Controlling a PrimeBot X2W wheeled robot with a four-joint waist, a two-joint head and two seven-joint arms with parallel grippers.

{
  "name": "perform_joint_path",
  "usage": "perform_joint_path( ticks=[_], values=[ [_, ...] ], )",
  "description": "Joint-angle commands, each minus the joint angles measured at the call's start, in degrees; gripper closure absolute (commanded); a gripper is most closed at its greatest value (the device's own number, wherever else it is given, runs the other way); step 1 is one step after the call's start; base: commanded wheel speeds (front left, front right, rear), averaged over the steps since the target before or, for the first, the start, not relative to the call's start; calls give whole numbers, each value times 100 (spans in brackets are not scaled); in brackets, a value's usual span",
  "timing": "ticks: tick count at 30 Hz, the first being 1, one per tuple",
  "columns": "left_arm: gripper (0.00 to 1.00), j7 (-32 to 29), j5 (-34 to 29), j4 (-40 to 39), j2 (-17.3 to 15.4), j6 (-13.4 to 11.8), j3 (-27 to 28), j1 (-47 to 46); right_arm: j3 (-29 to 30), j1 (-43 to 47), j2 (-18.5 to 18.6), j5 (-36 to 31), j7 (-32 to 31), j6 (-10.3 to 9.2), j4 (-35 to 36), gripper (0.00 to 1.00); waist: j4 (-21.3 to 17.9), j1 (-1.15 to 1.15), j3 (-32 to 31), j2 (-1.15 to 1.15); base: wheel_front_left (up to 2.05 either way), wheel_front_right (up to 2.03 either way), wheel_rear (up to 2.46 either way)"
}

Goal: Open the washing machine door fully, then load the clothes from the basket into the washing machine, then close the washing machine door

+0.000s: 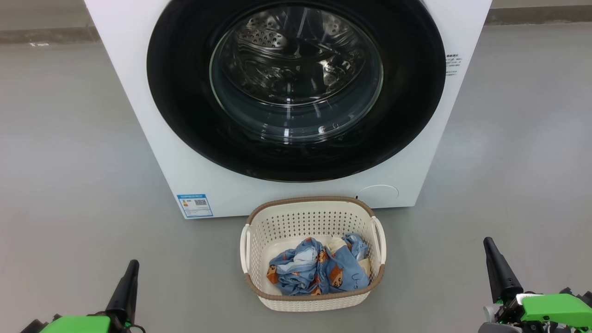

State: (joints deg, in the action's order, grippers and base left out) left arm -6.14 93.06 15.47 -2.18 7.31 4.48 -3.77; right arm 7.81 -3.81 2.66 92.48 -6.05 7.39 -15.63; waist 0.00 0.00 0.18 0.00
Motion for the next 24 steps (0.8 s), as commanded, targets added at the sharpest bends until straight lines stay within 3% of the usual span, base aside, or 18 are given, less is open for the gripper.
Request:
perform_joint_path(
  ticks=[1, 3, 4, 12, 16, 24],
  values=[
    [100, -33, -87, -144, -76, 18, 201, -241, -125, -238, 24, -34, -47, 10, 160, 100, 0, 0, 0, 0, 0, 0, 0],
    [100, -33, -87, -144, -76, 18, 202, -241, -125, -238, 23, -34, -47, 10, 160, 100, 0, 0, 0, 0, 0, 0, 0],
    [0, 0, 0, 0, 0, 0, 0, 0, 0, 0, 0, 0, 0, 0, 0, 0, 0, 0, 0, 0, 0, 0, 0],
    [0, 44, -26, 195, 93, -1, -47, 169, -23, 151, -60, -12, 50, 0, -241, 0, 1, 1, 7, 0, 0, 0, 0],
    [0, 114, -87, 148, 78, 0, -74, 173, -59, 150, -54, -66, 118, 1, -220, 0, 7, 13, -9, 0, 0, 0, 0],
    [0, 251, -380, 56, 50, 1, -90, 172, -102, 118, -36, -331, 256, 1, -218, 0, 16, 0, 15, 0, 0, 0, 0]
  ],
)
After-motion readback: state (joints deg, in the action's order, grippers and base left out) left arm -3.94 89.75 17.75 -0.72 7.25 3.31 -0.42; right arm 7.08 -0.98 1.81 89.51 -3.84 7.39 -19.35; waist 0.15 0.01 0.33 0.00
